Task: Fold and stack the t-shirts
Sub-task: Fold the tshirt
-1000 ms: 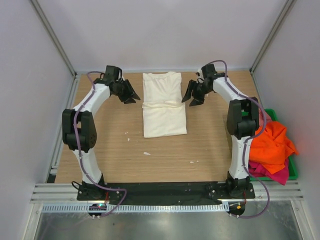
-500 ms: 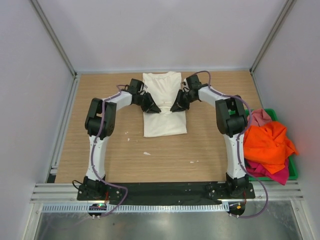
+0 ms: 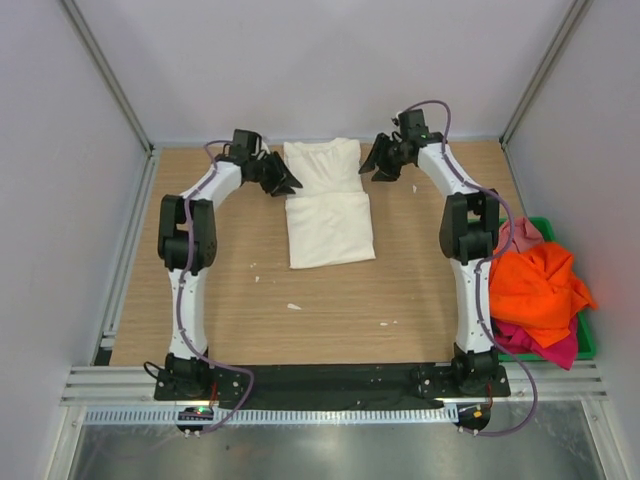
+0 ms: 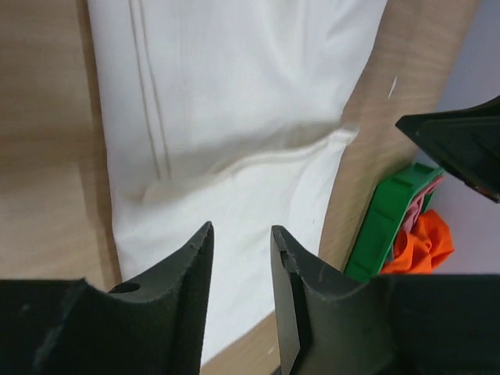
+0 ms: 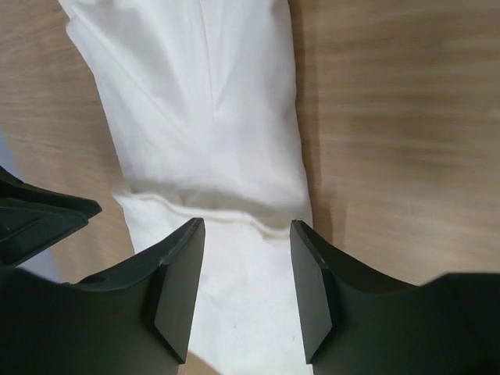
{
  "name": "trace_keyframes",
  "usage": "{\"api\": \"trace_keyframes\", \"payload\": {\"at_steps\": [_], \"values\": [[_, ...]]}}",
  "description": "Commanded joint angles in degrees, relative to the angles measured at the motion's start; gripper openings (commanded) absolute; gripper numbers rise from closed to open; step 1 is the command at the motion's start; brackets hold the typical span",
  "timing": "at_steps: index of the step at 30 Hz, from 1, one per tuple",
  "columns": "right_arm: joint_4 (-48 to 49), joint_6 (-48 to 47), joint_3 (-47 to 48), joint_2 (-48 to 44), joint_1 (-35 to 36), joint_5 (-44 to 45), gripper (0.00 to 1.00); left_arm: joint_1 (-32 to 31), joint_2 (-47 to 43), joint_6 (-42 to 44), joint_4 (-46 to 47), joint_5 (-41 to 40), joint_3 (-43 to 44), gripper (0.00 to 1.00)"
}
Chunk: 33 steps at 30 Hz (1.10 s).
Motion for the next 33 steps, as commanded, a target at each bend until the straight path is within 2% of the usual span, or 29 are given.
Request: {"api": "trace_keyframes", "payload": {"at_steps": [1, 3, 5, 6, 7, 8, 9, 10, 19, 24, 25, 28, 29, 31, 33], "values": [[-0.9, -0.3, -9.1, -10.0, 1.8, -7.0, 0.55, -2.5, -12.4, 4.0, -2.5, 3.2, -8.9, 0.37], [2.8, 0.5, -20.3, -16.6, 2.7, -13.6, 0.55, -4.5, -15.5, 2.7, 0.8, 6.1, -15.1, 0.35], [6.8, 1.1, -26.0, -19.1, 4.0, -17.3, 0.5, -5.9, -18.1, -0.6, 5.8, 9.8, -22.6, 0.27], [7.7, 1.2, -30.7, -20.4, 4.1, -20.1, 0.34, -6.8, -18.7, -1.2, 6.9, 10.2, -24.5, 0.21], [10.3, 1.3, -33.1, -20.8, 4.3, -21.0, 0.25, -7.0, -19.0, -1.5, 8.3, 9.9, -28.4, 0.19], [11.5, 1.3, -35.3, -21.1, 4.3, -22.0, 0.2, -7.1, -19.6, -1.7, 8.8, 9.4, -30.1, 0.16], [12.4, 0.8, -38.2, -20.9, 4.2, -22.8, 0.11, -6.7, -19.6, -2.1, 9.4, 9.1, -32.1, 0.15], [12.8, 0.0, -39.4, -20.6, 4.1, -23.6, 0.08, -6.3, -19.5, -2.4, 10.5, 9.3, -33.5, 0.14], [16.6, -2.8, -52.8, -17.3, -1.5, -24.4, 0.07, -3.3, -15.7, 4.5, 7.1, 9.1, -42.3, 0.09], [12.8, -6.0, -59.3, -23.8, -3.9, -19.1, 0.09, -3.1, -19.7, 9.9, 4.1, 9.3, -46.9, 0.09], [8.9, -7.4, -59.0, -26.0, -3.9, -17.5, 0.11, -3.0, -23.4, 10.6, 2.8, 9.3, -47.9, 0.1], [0.7, -11.5, -54.6, -31.6, -3.3, -13.2, 0.15, -3.1, -29.8, 8.5, 1.9, 10.8, -48.0, 0.21], [-0.2, -11.5, -53.4, -32.1, -2.4, -13.7, 0.18, -3.3, -31.0, 7.6, 1.9, 11.1, -47.6, 0.28], [-0.4, -10.1, -50.1, -32.4, -0.5, -16.1, 0.2, -3.8, -31.9, 4.9, 3.3, 12.0, -45.6, 0.29], [3.6, -6.6, -49.1, -30.2, 2.9, -19.1, 0.24, -4.5, -30.2, 2.5, 7.1, 13.7, -44.7, 0.29]]}}
